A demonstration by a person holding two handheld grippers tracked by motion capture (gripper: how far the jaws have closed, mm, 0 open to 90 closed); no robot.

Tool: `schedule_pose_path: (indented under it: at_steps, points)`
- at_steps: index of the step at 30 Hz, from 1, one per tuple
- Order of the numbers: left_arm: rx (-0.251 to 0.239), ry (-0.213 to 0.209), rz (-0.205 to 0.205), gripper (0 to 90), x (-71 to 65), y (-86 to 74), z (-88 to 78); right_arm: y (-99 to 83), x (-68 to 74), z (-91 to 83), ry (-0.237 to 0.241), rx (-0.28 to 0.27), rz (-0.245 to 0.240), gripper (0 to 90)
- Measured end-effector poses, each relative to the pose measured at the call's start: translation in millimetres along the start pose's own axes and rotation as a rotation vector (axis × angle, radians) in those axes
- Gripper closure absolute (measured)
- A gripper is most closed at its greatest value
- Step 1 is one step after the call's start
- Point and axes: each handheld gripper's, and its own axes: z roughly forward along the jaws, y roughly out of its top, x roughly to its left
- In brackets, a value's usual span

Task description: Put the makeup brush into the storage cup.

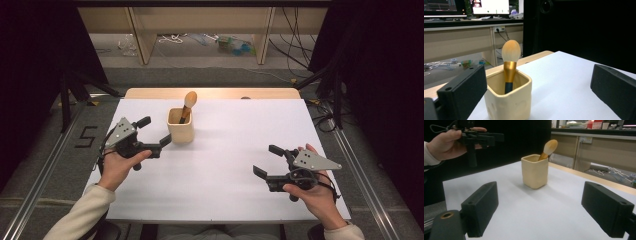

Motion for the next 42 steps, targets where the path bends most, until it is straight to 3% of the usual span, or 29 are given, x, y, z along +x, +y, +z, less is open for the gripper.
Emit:
schedule_pose_path:
  at_steps: [2, 3, 4, 7, 11, 18, 24, 32, 35, 42]
  points:
    - [-0.010, -0.010, -0.029, 0.0, -1.2, -3.0, -8.8, -0.2, 1.4, 0.9, 0.011, -0.001, 0.013, 15.0]
    - [-0.007, -0.010, -0.012, 0.0, -1.1, -4.0, -13.3, -0.1, 1.9, 0.5, 0.004, 0.004, 0.018, 15.1]
    - [-0.007, -0.009, -0.010, 0.0, -1.5, -5.2, -17.5, -0.1, 0.7, 1.1, -0.002, -0.007, -0.003, 15.1]
    - [-0.009, -0.005, -0.008, 0.0, -4.2, -7.8, -28.3, -0.6, 1.9, 1.2, -0.012, 0.013, 0.012, 15.1]
    - [-0.010, -0.011, 0.006, 0.0, -9.6, -9.7, -38.5, -0.8, 2.6, 2.1, 0.005, 0.025, 0.012, 15.1]
    - [-0.001, -0.025, 0.013, 0.0, -19.3, -15.7, -51.6, -1.7, 0.4, 3.3, -0.001, -0.001, -0.001, 15.1]
    - [0.009, -0.028, 0.006, 0.2, -24.8, -20.2, -57.3, -1.9, 0.6, 2.9, -0.002, 0.000, -0.003, 15.1]
    - [0.013, -0.028, 0.027, 0.0, -28.7, -21.4, -61.3, -2.9, 0.7, 2.8, -0.011, 0.008, -0.005, 15.1]
    - [0.014, -0.032, 0.032, 0.0, -30.1, -22.6, -61.3, -3.4, 2.0, 2.3, -0.011, 0.020, 0.014, 15.0]
    - [0.033, -0.025, 0.041, 0.0, -29.4, -23.6, -62.3, -3.9, 0.8, 2.9, -0.013, 0.011, -0.002, 15.0]
